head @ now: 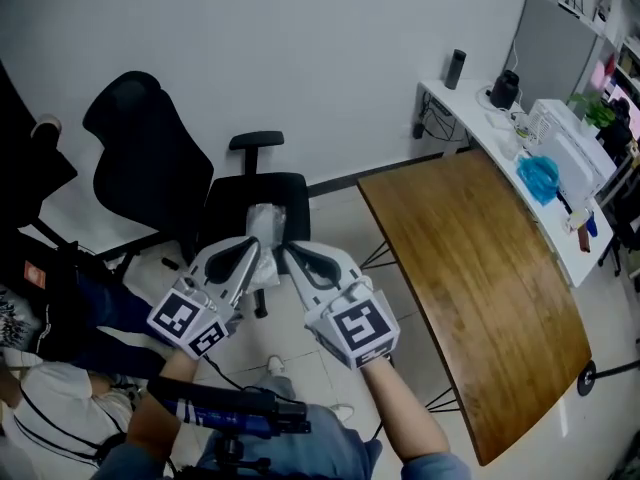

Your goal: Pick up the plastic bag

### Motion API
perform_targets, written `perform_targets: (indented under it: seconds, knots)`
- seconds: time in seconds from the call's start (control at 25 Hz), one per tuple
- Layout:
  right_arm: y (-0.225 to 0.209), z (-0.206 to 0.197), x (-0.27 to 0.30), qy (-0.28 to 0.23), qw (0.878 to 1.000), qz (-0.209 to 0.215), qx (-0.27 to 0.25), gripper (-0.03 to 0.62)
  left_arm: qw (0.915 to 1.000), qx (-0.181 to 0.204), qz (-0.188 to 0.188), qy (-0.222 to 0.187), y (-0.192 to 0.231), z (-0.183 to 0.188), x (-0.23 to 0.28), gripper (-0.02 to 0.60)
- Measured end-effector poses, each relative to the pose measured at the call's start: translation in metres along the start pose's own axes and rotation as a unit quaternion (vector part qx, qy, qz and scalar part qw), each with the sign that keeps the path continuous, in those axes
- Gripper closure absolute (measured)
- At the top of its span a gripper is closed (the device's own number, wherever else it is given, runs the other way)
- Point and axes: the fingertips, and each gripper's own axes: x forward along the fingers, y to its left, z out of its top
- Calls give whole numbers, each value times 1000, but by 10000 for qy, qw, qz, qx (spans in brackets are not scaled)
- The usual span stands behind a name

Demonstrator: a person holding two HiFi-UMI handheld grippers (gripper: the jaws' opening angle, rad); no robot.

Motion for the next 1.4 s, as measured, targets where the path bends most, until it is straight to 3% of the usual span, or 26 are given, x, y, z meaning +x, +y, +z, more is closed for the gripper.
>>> perform_targets:
  seconds: [0.24, 0.36, 0.64, 0.8, 0.88, 1.16, 1.4]
  knots:
    - [16, -11, 48, -52, 9997, 236, 86, 572, 9998, -86, 161, 79, 37, -12, -18, 572]
    - [19, -26, 61, 107, 9987, 307, 382, 572, 9998, -91, 88, 152, 42, -26, -19, 572]
    - [12, -84, 93, 303, 9958, 129, 849, 571, 9988, -349, 83, 330, 71, -75, -18, 546]
    - [4, -119, 104, 451, 9898, 7, 1352, 564, 9972, -540, 56, 515, 84, -100, -12, 546]
    - [0, -139, 109, 478, 9875, -58, 1498, 499, 9964, -591, 0, 602, 87, -114, -8, 537]
    - [-15, -193, 108, 639, 9766, -339, 2024, 497, 9930, -736, -30, 924, 96, -163, 2, 520]
    - [-29, -255, 96, 737, 9529, -764, 2840, 497, 9877, -934, 2, 1254, 109, -205, 0, 520]
